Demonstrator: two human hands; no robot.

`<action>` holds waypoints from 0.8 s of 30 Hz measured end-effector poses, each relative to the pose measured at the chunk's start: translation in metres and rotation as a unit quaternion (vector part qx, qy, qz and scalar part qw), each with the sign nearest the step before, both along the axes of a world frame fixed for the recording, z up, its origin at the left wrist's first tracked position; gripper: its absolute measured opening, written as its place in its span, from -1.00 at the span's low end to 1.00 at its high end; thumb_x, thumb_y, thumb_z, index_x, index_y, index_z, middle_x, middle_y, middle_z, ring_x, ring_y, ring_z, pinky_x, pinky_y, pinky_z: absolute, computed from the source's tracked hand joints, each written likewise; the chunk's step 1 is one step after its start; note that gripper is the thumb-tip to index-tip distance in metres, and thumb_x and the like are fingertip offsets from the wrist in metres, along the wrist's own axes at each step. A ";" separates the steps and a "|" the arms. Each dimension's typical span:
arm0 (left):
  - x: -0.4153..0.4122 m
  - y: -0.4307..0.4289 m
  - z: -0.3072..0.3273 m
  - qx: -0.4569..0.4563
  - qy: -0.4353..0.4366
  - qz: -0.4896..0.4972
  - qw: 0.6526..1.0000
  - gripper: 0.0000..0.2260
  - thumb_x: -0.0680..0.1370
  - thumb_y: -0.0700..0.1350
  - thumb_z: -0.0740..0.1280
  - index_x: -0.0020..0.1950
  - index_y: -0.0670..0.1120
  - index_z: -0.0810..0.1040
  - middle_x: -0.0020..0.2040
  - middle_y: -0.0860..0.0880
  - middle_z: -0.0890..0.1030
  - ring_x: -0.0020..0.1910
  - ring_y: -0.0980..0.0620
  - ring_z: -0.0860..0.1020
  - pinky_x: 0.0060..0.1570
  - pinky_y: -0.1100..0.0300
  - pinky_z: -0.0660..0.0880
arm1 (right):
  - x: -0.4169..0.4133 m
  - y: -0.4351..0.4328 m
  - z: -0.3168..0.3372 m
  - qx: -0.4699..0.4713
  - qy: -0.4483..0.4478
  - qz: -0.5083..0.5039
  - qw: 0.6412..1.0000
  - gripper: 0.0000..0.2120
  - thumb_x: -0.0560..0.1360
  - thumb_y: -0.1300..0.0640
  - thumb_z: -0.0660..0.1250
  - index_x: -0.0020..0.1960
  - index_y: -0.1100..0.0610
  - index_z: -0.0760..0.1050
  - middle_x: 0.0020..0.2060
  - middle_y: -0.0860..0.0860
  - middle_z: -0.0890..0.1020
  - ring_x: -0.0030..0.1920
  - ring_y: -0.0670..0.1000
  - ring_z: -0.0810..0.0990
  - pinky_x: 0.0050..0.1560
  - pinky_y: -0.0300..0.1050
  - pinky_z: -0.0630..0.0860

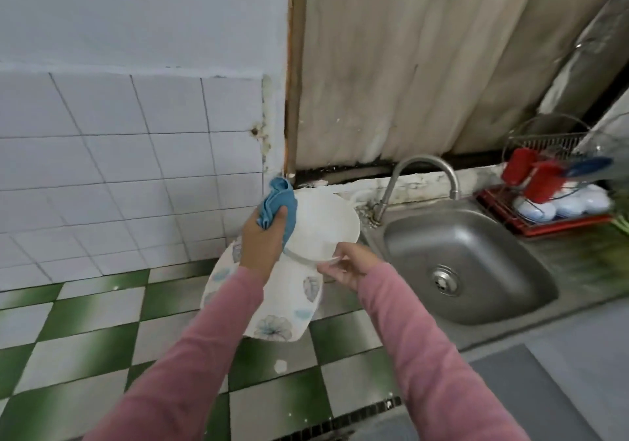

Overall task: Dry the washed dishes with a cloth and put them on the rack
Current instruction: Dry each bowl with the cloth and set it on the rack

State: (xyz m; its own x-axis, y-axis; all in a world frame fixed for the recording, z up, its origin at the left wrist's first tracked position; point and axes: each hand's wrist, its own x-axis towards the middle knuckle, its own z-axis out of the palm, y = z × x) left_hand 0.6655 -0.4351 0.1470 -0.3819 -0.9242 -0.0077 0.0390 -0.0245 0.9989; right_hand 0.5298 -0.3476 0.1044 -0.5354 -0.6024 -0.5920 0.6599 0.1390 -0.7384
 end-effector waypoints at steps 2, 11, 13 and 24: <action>-0.033 0.019 0.003 -0.004 0.002 -0.042 0.999 -0.81 0.62 -0.04 0.31 0.23 0.01 0.47 0.11 -0.05 0.58 0.01 0.01 0.55 0.07 0.07 0.51 | -0.030 0.030 0.007 -0.012 -0.008 -0.036 0.999 -0.57 0.47 0.50 0.18 0.30 0.25 0.37 0.02 0.24 0.55 -0.02 0.28 0.60 -0.44 0.02 0.64; -0.158 0.106 -0.004 0.029 -0.016 -0.191 0.981 -0.81 0.62 -0.09 0.31 0.22 -0.07 0.52 0.06 -0.06 0.61 -0.05 0.03 0.58 -0.01 0.15 0.52 | -0.134 0.154 0.009 0.028 0.028 -0.211 0.977 -0.46 0.42 0.46 0.27 0.33 0.18 0.23 0.29 0.24 0.35 0.23 0.33 0.47 -0.44 0.04 0.64; -0.179 0.121 -0.010 0.039 -0.032 -0.204 0.978 -0.76 0.62 -0.06 0.32 0.26 -0.09 0.53 0.12 -0.08 0.62 0.06 -0.05 0.59 0.14 0.01 0.54 | -0.148 0.176 0.011 0.052 0.054 -0.224 0.972 -0.48 0.45 0.44 0.29 0.29 0.13 0.19 0.27 0.19 0.27 0.25 0.32 0.41 -0.46 0.04 0.63; -0.257 0.177 -0.038 0.039 -0.098 -0.251 0.962 -0.90 0.62 -0.05 0.30 0.12 0.04 0.53 -0.12 0.07 0.60 -0.05 -0.03 0.60 0.11 -0.02 0.53 | -0.211 0.231 -0.017 0.232 0.246 -0.181 0.924 -0.14 0.40 0.34 0.46 0.52 0.06 0.04 0.40 0.19 0.29 0.31 0.34 0.40 -0.15 0.17 0.66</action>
